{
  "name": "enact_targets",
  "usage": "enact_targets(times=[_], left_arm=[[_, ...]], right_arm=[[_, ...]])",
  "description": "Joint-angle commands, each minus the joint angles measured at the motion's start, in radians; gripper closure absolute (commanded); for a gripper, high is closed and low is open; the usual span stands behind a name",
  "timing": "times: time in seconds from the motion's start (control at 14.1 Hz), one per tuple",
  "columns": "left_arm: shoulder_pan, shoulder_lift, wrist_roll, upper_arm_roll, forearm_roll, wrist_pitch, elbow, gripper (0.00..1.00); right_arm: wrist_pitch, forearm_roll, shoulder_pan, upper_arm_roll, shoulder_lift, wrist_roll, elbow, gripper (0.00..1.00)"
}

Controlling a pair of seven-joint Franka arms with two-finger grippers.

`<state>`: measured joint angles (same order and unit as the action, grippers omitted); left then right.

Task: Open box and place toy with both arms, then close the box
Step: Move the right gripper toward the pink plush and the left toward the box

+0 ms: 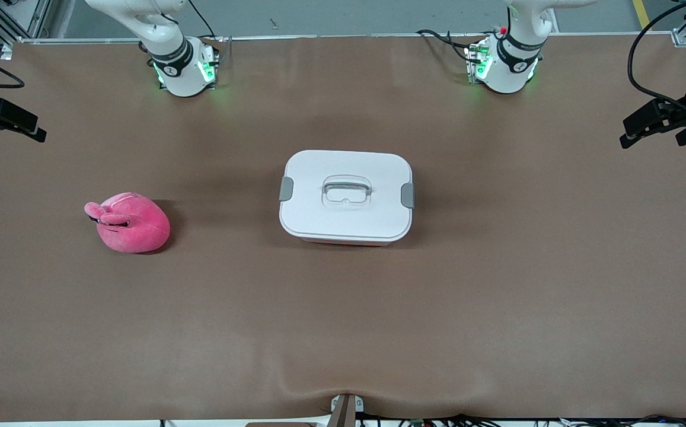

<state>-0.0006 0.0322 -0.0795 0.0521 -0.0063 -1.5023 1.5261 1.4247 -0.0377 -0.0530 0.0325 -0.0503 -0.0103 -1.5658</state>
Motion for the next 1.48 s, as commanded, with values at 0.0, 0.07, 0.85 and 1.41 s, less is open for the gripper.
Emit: enact_targets(times=[0.0, 0.07, 0.85, 1.41], left_arm=[[0.007, 0.002, -0.002, 0.005, -0.015, 0.023, -0.017, 0.0], [0.008, 0.0, -0.003, 0.005, -0.015, 0.024, -0.017, 0.0], [0.011, -0.043, -0.008, -0.006, -0.001, 0.022, -0.04, 0.0], [-0.013, -0.086, -0.349, -0.009, -0.015, 0.022, -0.044, 0.0]], right_arm=[[0.003, 0.013, -0.011, -0.006, -0.017, -0.011, -0.013, 0.0], [0.003, 0.013, -0.011, -0.006, -0.017, -0.011, -0.013, 0.0], [0.003, 0.013, -0.011, -0.006, -0.017, -0.01, -0.011, 0.0], [-0.003, 0.01, -0.011, -0.006, -0.016, -0.01, -0.014, 0.0]])
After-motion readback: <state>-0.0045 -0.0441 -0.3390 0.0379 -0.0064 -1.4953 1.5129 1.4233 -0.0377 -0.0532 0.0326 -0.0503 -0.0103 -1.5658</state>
